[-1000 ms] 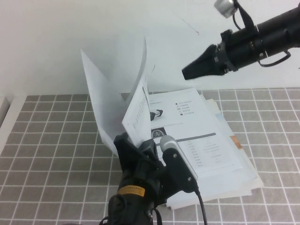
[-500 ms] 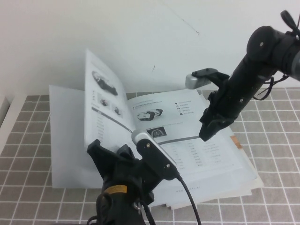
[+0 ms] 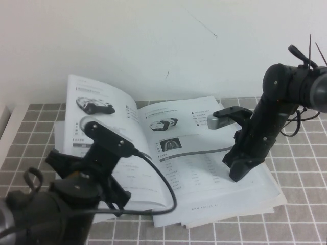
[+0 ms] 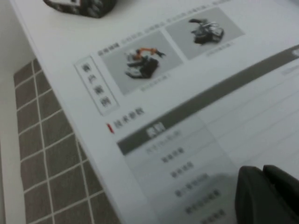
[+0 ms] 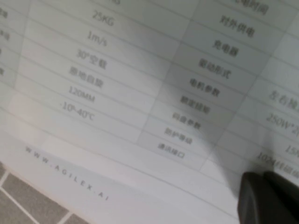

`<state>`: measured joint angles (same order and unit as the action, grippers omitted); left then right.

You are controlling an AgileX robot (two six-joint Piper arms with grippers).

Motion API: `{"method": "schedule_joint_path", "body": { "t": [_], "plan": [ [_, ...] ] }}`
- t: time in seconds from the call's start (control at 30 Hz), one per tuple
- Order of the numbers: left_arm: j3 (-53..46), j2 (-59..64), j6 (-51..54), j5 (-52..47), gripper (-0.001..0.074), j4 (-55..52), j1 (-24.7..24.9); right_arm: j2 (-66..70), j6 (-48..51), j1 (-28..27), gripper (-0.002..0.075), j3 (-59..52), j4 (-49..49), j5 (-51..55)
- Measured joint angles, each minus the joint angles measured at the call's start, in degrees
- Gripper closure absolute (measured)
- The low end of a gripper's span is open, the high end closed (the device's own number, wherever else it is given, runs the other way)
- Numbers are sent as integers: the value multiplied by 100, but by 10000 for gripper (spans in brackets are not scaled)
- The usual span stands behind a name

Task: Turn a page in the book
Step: Open the closed book

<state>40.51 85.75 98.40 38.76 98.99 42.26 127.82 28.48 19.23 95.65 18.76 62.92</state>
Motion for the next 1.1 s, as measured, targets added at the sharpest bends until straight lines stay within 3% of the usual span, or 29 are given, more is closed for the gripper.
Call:
{"method": "schedule_joint_path", "body": {
  "t": [0.2,0.4,0.63,0.93,1.1],
  "plan": [
    [0,-9,590,-879,739,179,-1204,-183,58,7,727,-516,108,-379],
    [0,-13,794,-1564,739,191,-1873,-408,165,61,727,-950,372,-459],
    [0,-13,837,-2031,739,191,-1930,-969,165,341,727,-1197,359,-383],
    [0,16,837,-2214,739,180,-1943,-1648,191,341,727,-1205,348,-1575],
    [0,460,837,-2250,739,158,-1973,-1580,205,341,727,-1210,371,-1741]
  ]
}}
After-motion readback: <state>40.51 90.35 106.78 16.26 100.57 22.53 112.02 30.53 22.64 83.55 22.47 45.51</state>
